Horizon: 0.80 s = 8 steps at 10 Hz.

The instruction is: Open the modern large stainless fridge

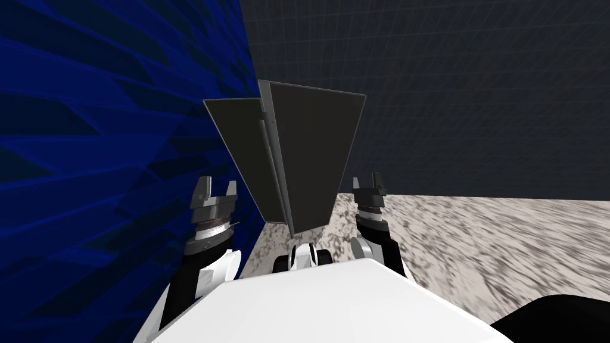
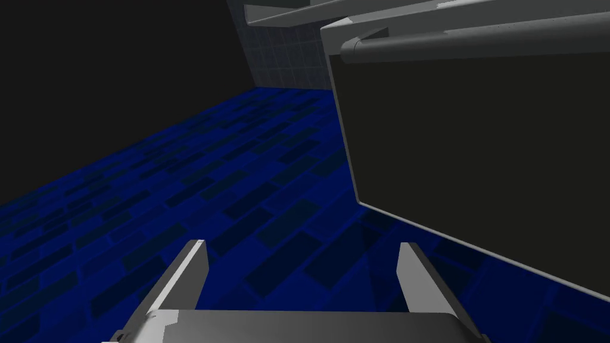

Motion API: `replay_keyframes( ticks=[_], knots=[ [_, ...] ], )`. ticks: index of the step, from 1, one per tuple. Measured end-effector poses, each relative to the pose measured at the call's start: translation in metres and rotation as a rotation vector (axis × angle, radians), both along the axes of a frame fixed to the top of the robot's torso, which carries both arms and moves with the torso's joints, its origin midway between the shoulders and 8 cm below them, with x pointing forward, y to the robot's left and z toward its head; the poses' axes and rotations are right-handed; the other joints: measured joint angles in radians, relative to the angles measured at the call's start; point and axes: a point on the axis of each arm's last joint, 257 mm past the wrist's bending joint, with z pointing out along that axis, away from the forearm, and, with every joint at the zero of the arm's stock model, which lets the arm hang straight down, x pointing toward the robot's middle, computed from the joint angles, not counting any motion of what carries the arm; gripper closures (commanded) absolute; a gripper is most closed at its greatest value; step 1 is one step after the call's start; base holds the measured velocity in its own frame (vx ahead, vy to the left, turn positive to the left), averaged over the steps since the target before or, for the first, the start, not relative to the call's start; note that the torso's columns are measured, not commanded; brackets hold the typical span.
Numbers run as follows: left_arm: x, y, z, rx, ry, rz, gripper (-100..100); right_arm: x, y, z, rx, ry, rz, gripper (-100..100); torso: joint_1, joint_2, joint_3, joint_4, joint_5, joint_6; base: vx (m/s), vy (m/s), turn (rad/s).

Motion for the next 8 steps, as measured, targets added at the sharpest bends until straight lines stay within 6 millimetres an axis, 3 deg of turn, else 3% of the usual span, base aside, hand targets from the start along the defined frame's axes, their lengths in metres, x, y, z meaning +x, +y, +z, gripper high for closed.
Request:
replay_keyframes(
  ticks=[8],
  knots=[
    [0.046, -0.018, 0.019, 0.044, 0.055, -0.106, -100, 0.0, 0.0, 0.0, 0.0, 0.0, 0.0, 0, 0.002, 0.004, -0.005, 0.004, 0.0, 0.0, 0.022, -0.051, 0.027]
  ],
)
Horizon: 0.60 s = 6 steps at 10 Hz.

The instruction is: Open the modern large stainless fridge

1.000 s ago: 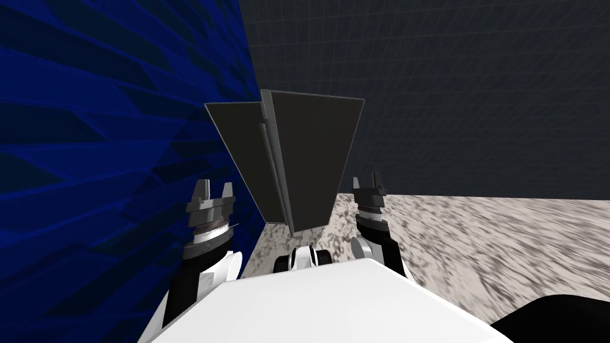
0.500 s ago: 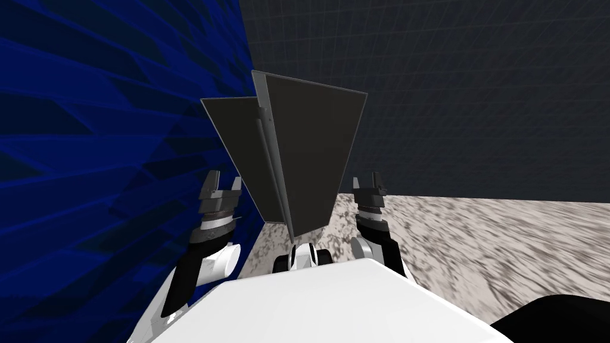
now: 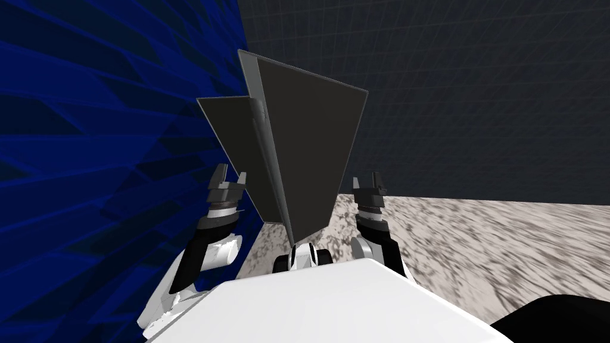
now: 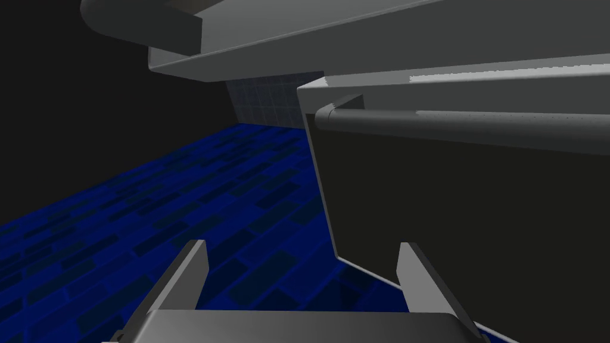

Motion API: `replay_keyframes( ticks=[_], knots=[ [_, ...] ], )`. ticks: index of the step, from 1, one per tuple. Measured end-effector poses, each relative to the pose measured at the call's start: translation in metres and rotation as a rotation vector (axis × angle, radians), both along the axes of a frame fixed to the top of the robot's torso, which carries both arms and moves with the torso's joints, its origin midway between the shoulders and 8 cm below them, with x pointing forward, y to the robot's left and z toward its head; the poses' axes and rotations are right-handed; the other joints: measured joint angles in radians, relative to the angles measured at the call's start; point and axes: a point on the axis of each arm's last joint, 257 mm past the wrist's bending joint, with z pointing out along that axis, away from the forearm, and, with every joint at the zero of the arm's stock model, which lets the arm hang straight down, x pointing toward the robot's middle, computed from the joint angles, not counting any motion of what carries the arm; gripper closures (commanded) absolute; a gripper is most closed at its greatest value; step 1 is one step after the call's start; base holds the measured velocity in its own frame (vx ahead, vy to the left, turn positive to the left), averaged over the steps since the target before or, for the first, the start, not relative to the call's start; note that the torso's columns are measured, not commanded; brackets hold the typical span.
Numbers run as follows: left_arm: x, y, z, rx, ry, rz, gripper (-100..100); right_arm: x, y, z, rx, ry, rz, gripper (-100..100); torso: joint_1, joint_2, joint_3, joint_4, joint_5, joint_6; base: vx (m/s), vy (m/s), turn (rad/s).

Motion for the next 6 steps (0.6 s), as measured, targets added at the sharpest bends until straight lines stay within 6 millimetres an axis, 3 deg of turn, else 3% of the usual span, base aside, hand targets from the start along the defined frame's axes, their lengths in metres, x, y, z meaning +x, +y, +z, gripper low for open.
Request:
replay_keyframes(
  ticks=[6],
  knots=[
    [0.028, -0.006, 0.023, -0.011, 0.027, -0.038, -100, 0.0, 0.0, 0.0, 0.0, 0.0, 0.0, 0, -0.001, -0.001, 0.0, 0.0, 0.0, 0.0, 0.013, -0.042, 0.025]
  ],
)
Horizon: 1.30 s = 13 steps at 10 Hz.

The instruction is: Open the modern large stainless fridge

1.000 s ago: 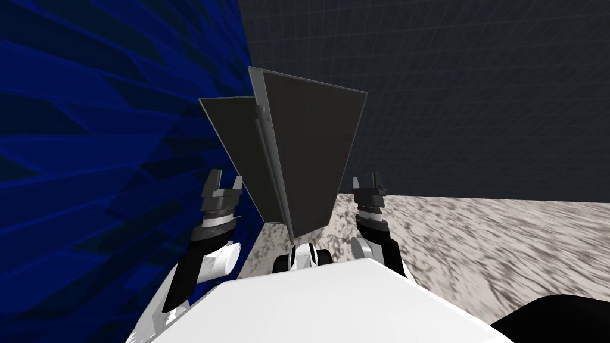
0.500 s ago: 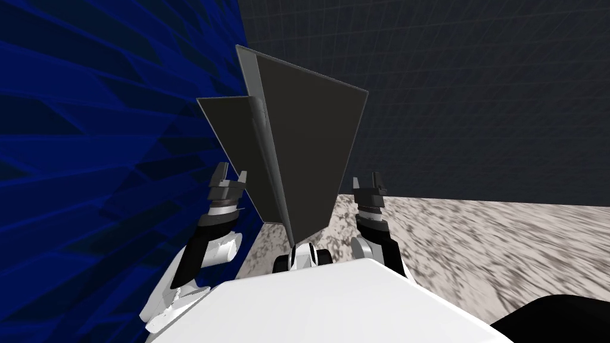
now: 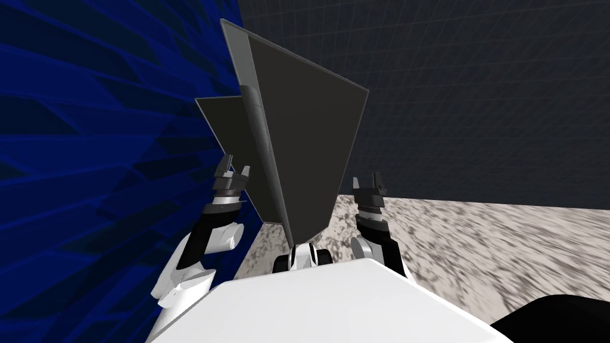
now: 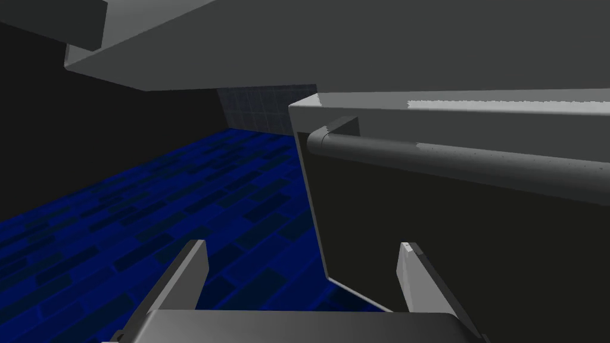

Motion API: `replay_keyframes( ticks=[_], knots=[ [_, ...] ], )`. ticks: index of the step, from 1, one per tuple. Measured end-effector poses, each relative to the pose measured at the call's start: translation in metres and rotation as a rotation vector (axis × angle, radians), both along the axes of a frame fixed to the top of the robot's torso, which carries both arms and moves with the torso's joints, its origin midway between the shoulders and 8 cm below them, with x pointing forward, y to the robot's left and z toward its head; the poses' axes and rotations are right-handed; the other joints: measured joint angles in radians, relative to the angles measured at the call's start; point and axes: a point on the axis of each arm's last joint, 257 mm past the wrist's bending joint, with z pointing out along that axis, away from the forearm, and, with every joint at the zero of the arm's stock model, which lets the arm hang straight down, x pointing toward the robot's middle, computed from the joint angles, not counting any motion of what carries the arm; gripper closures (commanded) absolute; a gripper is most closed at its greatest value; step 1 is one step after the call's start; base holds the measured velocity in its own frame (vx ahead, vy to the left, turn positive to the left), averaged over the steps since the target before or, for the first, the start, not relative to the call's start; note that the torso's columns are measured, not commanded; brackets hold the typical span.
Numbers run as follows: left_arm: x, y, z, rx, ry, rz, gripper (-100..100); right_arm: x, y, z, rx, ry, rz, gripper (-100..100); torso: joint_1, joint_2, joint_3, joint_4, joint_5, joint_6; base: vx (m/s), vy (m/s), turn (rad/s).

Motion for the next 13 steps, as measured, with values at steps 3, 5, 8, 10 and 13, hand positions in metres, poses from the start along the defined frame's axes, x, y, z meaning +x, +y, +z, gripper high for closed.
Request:
replay_keyframes(
  ticks=[3, 5, 8, 10, 13],
  knots=[
    [0.015, -0.002, 0.012, -0.015, 0.021, -0.016, -100, 0.0, 0.0, 0.0, 0.0, 0.0, 0.0, 0, 0.0, 0.0, -0.001, 0.0, 0.0, 0.0, 0.021, -0.048, 0.024],
    [0.024, -0.004, 0.018, -0.023, 0.034, -0.021, -100, 0.0, 0.0, 0.0, 0.0, 0.0, 0.0, 0, 0.001, 0.001, 0.0, 0.0, 0.0, 0.0, 0.015, -0.04, 0.039],
    [0.037, -0.005, 0.036, -0.045, 0.045, -0.038, -100, 0.0, 0.0, 0.0, 0.0, 0.0, 0.0, 0, -0.001, 0.0, -0.001, 0.0, 0.0, 0.0, 0.019, -0.047, 0.026],
    [0.046, -0.005, 0.042, -0.056, 0.059, -0.042, -100, 0.0, 0.0, 0.0, 0.0, 0.0, 0.0, 0, 0.0, 0.001, 0.0, 0.0, 0.0, 0.0, 0.013, -0.051, 0.044],
    [0.053, -0.007, 0.056, -0.077, 0.072, -0.05, -100, 0.0, 0.0, 0.0, 0.0, 0.0, 0.0, 0, 0.0, 0.0, -0.001, 0.0, 0.0, 0.0, 0.015, -0.04, 0.031]
  ],
)
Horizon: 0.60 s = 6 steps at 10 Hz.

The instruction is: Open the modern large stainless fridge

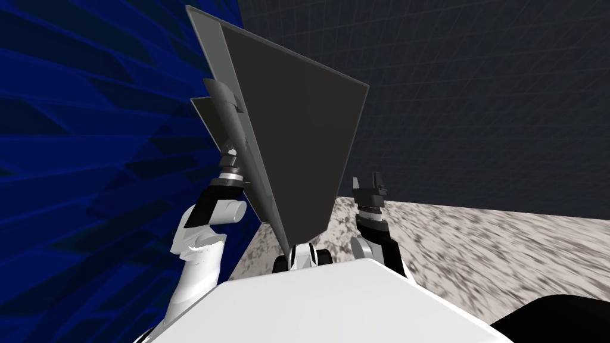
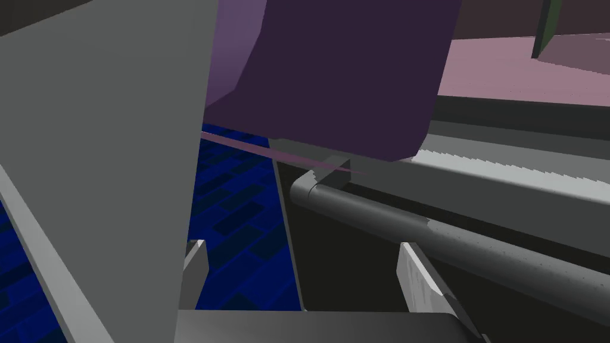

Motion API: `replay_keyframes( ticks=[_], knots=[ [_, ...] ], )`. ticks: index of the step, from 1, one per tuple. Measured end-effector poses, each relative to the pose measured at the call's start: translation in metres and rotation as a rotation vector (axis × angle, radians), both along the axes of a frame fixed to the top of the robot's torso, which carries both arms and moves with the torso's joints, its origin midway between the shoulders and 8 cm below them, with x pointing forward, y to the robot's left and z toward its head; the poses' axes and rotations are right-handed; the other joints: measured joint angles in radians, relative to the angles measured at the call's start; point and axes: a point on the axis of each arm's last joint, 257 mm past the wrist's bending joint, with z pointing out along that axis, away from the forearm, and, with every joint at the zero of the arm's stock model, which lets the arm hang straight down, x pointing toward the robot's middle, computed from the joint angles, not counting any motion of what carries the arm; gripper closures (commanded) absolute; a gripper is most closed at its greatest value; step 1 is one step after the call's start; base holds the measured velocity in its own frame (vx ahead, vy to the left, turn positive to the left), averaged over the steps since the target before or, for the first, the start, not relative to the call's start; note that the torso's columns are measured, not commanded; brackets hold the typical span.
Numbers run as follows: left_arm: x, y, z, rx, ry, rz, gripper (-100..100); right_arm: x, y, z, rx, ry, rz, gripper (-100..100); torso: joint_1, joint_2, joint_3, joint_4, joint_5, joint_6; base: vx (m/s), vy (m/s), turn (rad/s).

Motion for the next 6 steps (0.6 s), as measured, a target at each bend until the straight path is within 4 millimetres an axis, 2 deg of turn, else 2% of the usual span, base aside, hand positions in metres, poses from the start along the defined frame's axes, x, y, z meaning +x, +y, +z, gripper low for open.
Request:
replay_keyframes(
  ticks=[6],
  knots=[
    [0.019, 0.002, 0.022, -0.049, 0.046, -0.005, -100, 0.0, 0.0, 0.0, 0.0, 0.0, 0.0, 0, -0.007, -0.001, -0.001, 0.0, -0.003, 0.003, 0.01, -0.035, 0.038]
  ],
)
